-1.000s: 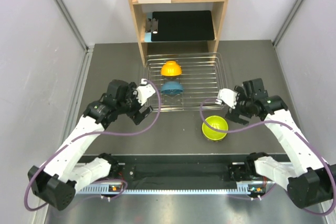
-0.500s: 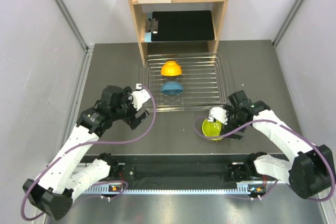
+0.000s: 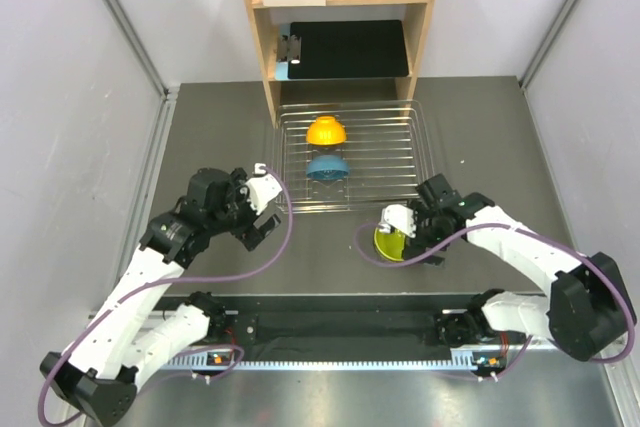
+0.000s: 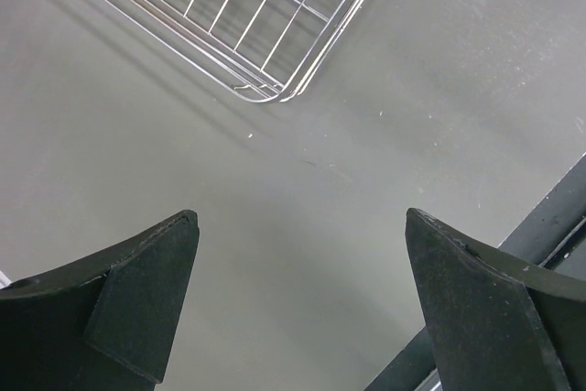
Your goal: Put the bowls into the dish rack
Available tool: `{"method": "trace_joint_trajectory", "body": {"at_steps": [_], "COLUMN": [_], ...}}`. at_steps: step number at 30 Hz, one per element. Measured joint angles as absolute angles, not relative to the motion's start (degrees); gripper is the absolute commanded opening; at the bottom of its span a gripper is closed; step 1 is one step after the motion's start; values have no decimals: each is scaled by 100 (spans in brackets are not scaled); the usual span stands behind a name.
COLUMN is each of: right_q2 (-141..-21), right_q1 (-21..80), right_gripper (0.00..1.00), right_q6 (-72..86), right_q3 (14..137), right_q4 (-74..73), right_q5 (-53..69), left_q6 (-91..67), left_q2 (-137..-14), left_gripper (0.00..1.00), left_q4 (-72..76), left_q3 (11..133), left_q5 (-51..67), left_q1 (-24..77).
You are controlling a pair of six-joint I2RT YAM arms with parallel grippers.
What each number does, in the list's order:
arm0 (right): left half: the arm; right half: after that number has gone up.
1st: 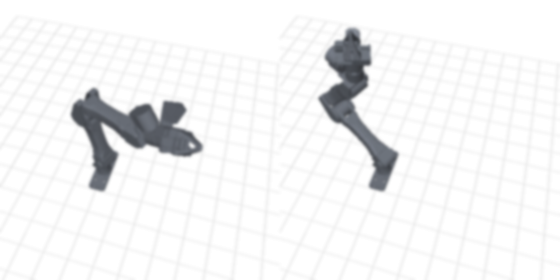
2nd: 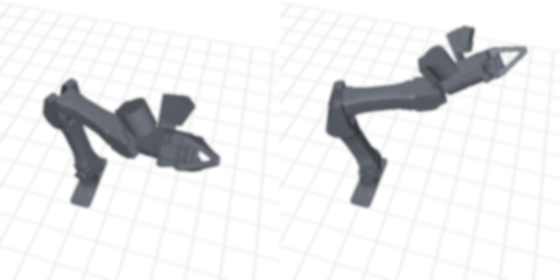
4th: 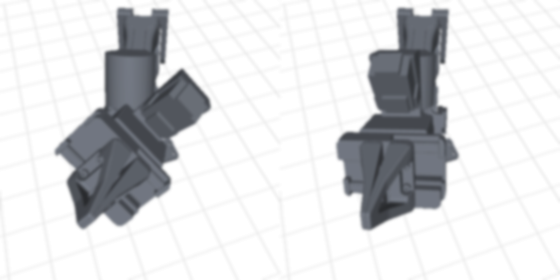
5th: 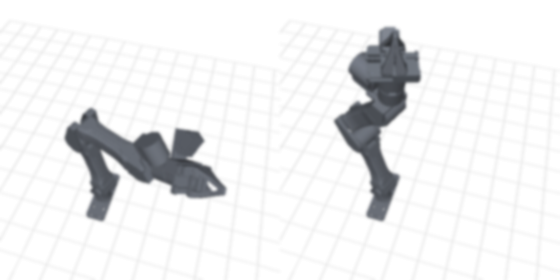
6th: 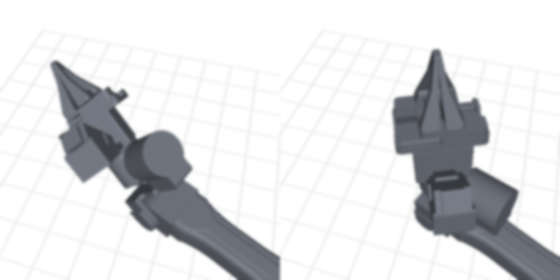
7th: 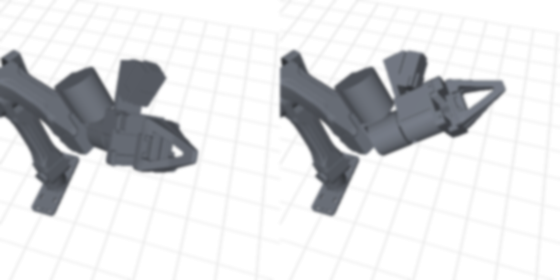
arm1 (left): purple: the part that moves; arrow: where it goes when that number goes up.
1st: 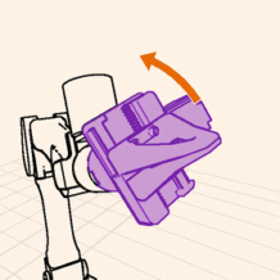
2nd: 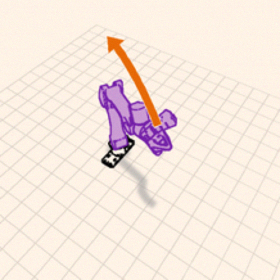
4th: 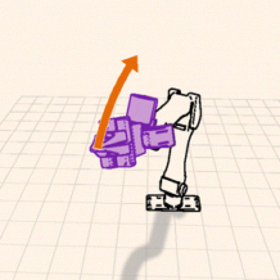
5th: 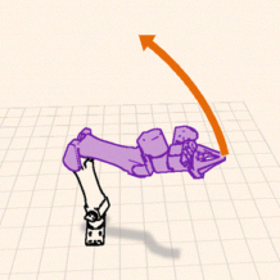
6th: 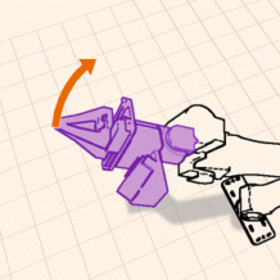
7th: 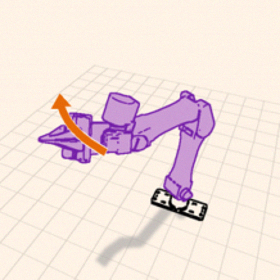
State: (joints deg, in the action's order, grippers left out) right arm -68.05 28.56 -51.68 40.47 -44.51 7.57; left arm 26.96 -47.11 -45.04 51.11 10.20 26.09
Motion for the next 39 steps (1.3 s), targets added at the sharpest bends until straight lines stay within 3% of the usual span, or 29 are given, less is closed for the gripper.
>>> {"method": "trace_joint_trajectory", "body": {"at_steps": [19, 39], "right_q2": [-7594, -8621], "right_q1": [4082, 5129], "right_gripper": [100, 100], "right_q6": [-4574, -4320], "right_q3": [4152, 5271], "right_q4": [-3352, -3216], "right_q5": [563, 495], "left_q6": [2700, 2648], "left_q2": [-4473, -4171], "left_gripper": [99, 99], "left_q4": [-4635, -4624], "left_q3": [4947, 4772], "left_q5": [934, 353], "left_q1": [2609, 2541]}}
